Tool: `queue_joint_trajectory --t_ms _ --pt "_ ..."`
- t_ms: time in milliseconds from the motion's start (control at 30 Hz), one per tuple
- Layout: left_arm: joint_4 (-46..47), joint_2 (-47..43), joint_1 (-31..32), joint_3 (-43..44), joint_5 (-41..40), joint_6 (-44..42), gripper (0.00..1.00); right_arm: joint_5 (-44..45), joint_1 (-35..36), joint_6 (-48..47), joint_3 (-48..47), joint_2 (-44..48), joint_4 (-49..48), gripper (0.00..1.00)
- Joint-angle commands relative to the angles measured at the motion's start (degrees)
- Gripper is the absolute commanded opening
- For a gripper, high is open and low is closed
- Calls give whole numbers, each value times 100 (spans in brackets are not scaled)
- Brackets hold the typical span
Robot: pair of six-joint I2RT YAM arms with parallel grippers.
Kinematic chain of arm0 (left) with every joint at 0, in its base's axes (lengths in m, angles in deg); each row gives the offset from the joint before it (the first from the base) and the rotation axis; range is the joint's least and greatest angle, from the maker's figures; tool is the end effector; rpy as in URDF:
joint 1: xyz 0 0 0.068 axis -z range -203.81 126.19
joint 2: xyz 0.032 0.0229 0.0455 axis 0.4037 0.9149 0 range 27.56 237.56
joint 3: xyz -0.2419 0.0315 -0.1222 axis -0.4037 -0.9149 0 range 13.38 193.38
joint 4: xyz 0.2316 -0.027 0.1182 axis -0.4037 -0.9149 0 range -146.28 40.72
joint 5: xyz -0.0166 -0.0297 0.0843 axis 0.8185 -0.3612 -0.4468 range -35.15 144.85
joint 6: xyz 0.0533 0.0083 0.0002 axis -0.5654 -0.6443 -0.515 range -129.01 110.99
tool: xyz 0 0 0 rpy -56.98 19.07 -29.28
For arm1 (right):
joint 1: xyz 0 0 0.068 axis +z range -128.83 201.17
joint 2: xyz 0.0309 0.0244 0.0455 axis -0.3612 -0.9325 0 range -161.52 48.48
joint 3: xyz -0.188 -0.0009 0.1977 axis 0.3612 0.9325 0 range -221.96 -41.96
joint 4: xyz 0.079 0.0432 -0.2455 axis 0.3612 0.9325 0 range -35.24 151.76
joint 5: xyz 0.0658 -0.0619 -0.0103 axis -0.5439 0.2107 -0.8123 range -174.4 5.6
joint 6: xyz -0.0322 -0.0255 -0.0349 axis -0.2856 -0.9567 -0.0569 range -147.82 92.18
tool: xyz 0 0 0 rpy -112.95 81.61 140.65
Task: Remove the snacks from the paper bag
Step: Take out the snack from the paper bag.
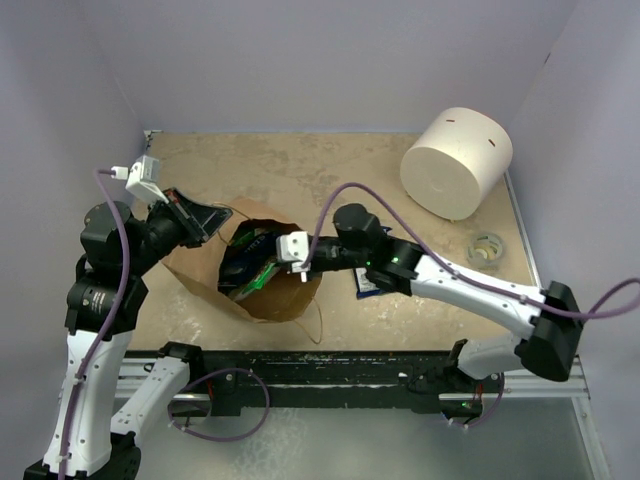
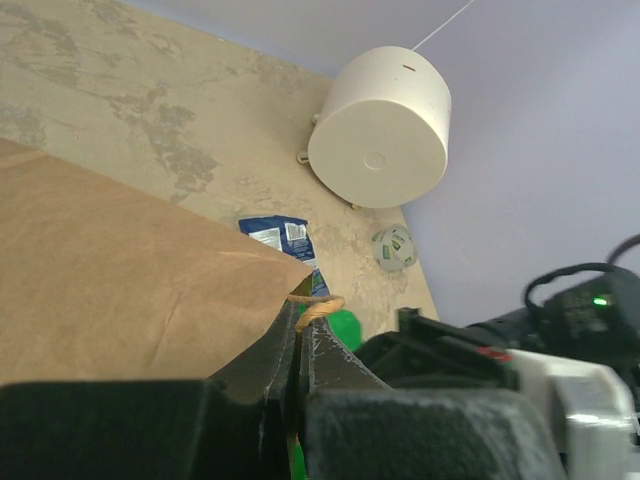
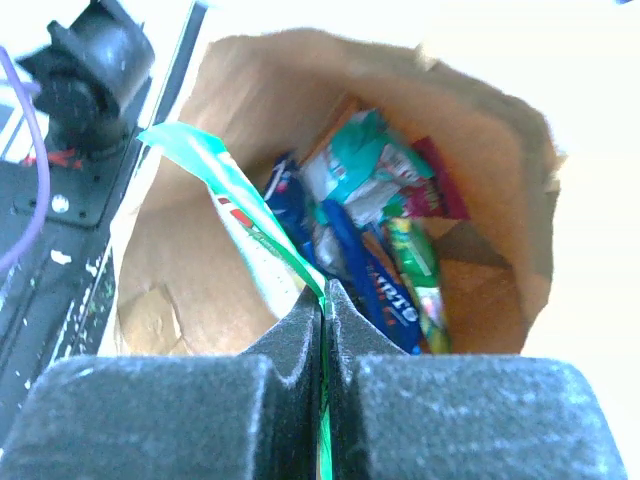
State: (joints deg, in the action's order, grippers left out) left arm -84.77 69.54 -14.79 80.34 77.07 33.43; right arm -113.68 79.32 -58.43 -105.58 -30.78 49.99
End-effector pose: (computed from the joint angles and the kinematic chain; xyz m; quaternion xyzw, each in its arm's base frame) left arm 0.1219 -0.0330 0.4284 -0.0990 0.7580 -0.4058 0.5009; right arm 0.1573 0.2862 0.3447 -0.6367 0.4205 0.3359 0.5522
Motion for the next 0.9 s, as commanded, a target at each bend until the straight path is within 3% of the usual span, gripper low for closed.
queue_joint_trajectory --t_ms 0,300,533,633,700,767,867 --pt "157 -43 0 -10 -147 -106 0 513 38 1078 -165 708 -113 0" --pt "290 -58 4 -157 -203 -148 0 1944 38 1843 -1032 1721 866 0" --pt "367 -88 5 -306 -284 -212 0 5041 38 2613 -1267 2664 913 0" --pt "366 -119 4 -321 -309 -180 0 7275 27 2770 -1379 2714 999 0" --pt "326 -150 4 -323 -310 -160 0 8153 2 2267 -1376 2556 1127 0" --pt "292 -204 4 -324 -327 -113 0 8201 -168 1685 -1137 2414 986 0" --pt "251 -278 4 -336 -332 -29 0 7288 -856 1684 -894 2221 1113 0"
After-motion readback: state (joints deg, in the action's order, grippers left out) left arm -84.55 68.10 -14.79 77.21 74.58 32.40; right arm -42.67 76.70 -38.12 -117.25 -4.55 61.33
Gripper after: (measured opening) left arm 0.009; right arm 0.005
